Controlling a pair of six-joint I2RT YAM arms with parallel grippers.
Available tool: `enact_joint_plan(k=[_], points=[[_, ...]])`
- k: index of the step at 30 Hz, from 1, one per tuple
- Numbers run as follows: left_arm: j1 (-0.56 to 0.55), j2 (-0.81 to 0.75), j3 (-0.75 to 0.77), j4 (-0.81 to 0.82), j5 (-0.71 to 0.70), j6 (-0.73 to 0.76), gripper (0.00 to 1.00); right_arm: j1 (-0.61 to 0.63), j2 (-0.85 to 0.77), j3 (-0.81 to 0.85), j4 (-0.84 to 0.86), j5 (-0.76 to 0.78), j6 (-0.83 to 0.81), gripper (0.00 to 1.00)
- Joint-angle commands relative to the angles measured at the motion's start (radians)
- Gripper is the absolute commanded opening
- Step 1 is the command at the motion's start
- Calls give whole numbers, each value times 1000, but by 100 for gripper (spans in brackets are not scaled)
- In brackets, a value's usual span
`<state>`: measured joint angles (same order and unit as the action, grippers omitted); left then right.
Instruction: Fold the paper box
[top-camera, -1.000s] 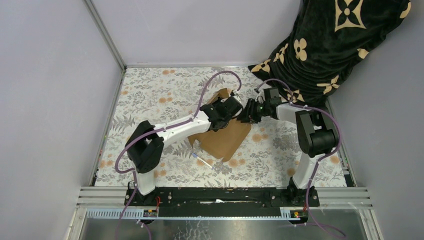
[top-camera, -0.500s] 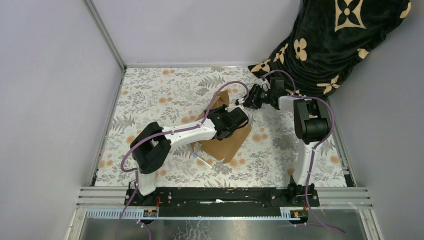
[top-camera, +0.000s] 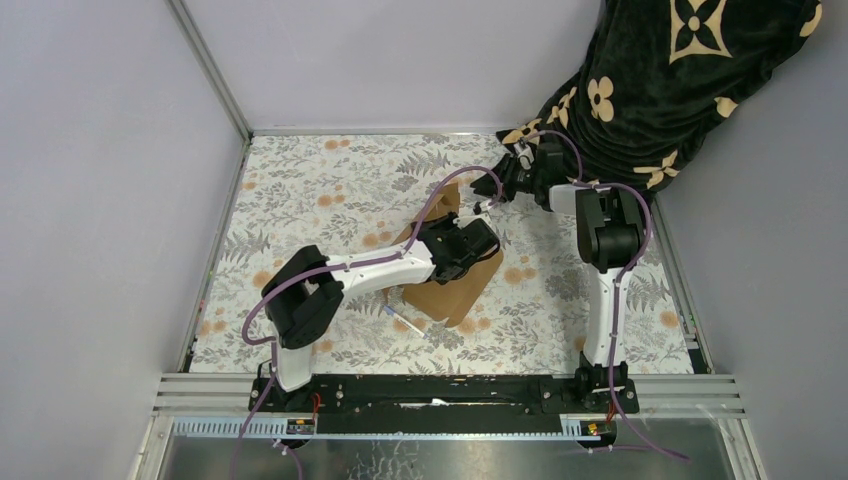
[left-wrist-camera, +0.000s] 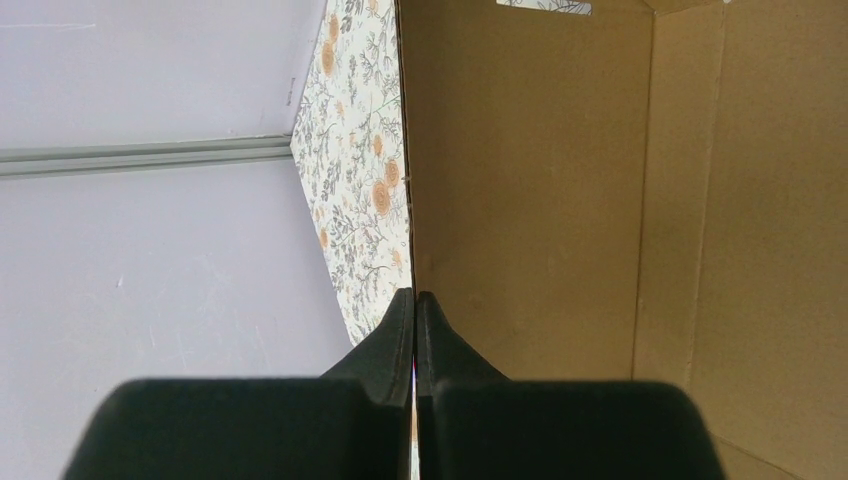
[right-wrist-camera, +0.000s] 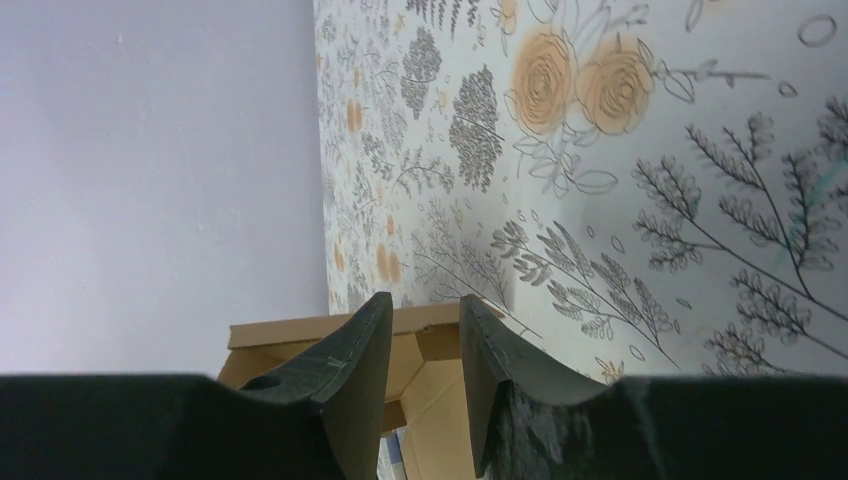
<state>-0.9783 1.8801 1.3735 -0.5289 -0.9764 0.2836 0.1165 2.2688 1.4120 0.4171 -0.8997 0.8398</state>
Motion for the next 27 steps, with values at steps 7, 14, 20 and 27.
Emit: enact_joint_plan(k=[7, 14, 20, 27], points=[[-14, 27, -2, 43, -3, -24, 0, 48, 35, 91, 111, -97, 60, 37], [-14, 31, -7, 52, -3, -30, 0, 88, 19, 71, 102, -107, 37, 36], [-15, 41, -7, 60, -2, -32, 0, 99, -27, 4, 114, -109, 17, 35], [-15, 53, -7, 66, 1, -41, 0, 98, -84, -84, 139, -118, 0, 34]])
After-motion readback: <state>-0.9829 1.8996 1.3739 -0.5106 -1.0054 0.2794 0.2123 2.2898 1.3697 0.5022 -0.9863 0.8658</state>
